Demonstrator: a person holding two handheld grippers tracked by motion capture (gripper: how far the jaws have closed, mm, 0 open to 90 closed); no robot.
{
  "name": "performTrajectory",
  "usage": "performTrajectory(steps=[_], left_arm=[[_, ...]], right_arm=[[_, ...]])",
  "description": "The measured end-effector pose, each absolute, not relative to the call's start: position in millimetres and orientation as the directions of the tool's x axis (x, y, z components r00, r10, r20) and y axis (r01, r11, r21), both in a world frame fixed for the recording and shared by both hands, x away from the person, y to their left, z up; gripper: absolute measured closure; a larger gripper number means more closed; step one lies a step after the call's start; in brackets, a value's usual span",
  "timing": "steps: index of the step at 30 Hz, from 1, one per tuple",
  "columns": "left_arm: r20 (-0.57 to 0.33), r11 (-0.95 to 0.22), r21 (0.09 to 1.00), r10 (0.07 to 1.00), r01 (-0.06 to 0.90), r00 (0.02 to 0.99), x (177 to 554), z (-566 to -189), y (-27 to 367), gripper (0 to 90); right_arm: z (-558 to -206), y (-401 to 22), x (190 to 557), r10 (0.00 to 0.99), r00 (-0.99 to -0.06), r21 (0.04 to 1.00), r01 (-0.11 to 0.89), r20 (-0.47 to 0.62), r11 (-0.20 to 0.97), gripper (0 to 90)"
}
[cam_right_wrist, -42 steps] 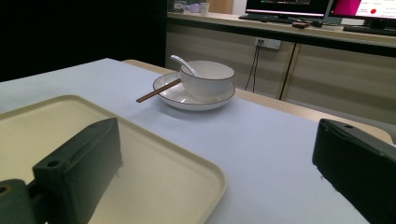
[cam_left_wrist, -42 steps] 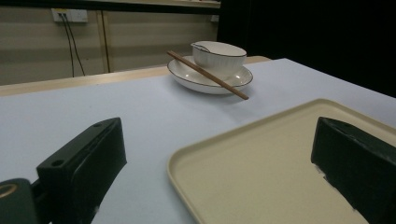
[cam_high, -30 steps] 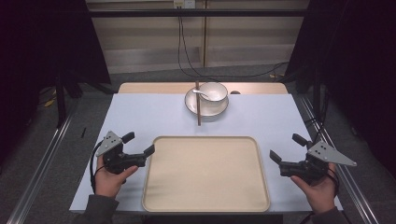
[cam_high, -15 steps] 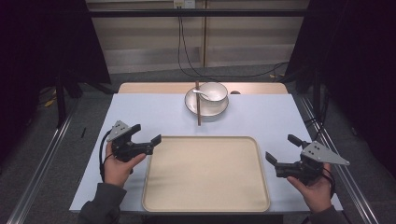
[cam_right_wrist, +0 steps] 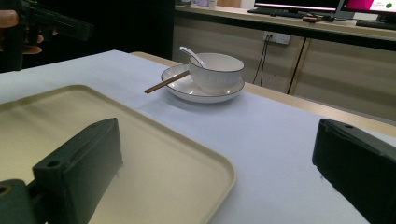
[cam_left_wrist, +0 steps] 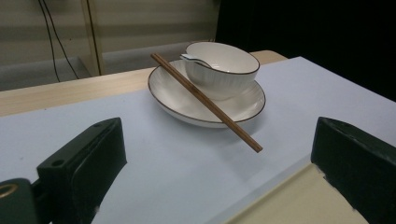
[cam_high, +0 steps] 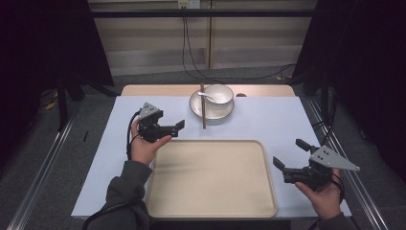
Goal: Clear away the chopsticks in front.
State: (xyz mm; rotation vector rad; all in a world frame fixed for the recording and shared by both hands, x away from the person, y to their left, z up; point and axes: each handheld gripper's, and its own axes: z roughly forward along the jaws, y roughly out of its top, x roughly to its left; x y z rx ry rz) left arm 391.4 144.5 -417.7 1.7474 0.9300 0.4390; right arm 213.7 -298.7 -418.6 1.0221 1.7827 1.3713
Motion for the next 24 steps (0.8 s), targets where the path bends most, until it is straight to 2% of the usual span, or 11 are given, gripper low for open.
performTrajectory(steps=[10,24], left_arm=[[-0.143,-0.174,0.893,0.765,0.415,0.628,422.9,-423.7,112.6,4.4],[-0.156,-0.161,0.874,0.800,0.458,0.579,447.7,-429.2,83.8,7.1]], right_arm=[[-421.6,-298.8,211.9,0.872,-0.488,0.968,0.198,-0.041,0.156,1.2],[-422.9,-294.1,214.0,0.865,-0.501,0.967,0.196,-0.045,0.164,1.6]])
